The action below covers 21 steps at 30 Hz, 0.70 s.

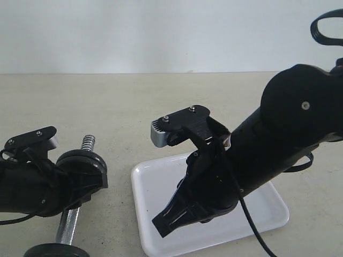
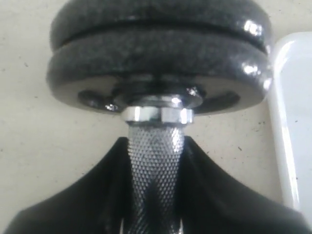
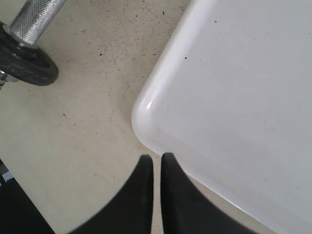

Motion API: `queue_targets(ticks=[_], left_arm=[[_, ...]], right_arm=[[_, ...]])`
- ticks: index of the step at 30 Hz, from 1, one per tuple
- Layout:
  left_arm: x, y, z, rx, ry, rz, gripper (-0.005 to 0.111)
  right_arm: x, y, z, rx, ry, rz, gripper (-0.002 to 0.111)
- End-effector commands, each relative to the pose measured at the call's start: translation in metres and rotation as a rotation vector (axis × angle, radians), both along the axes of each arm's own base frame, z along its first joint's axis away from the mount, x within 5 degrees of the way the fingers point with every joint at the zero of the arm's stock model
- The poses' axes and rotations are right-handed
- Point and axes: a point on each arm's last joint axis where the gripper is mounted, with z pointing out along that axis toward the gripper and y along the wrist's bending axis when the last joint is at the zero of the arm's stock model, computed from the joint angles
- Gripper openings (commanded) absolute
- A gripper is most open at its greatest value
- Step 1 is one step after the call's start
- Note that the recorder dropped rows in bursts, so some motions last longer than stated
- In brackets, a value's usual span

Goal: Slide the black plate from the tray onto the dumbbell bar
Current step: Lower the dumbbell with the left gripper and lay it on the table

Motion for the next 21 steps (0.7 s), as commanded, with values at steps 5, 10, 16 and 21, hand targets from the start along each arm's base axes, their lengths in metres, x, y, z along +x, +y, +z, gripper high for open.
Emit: queue_targets(ticks=[5, 10, 16, 21], left_arm=[[0.003, -0.006, -0.009, -0.050, 0.053, 0.036, 0.004], [0.003, -0.009, -0.010, -0.099, 0.077, 0.065, 0.004], [0.008, -0.022, -0.003, -0.191, 0.083, 0.029, 0.004], [0.015, -0.030, 0.005, -0.241, 0.065, 0.014, 0.004]], right_arm=[[0.001, -0.001, 0.001, 0.002, -0.016, 0.006, 0.001], [-0.002, -0.006, -0.012, 0.013, -0.025, -0.038, 0.001], [-0.011, -0.022, -0.040, -0.007, -0.049, -0.085, 0.001], [-0.014, -0.028, -0.049, -0.020, -0.067, -0.107, 0.001]])
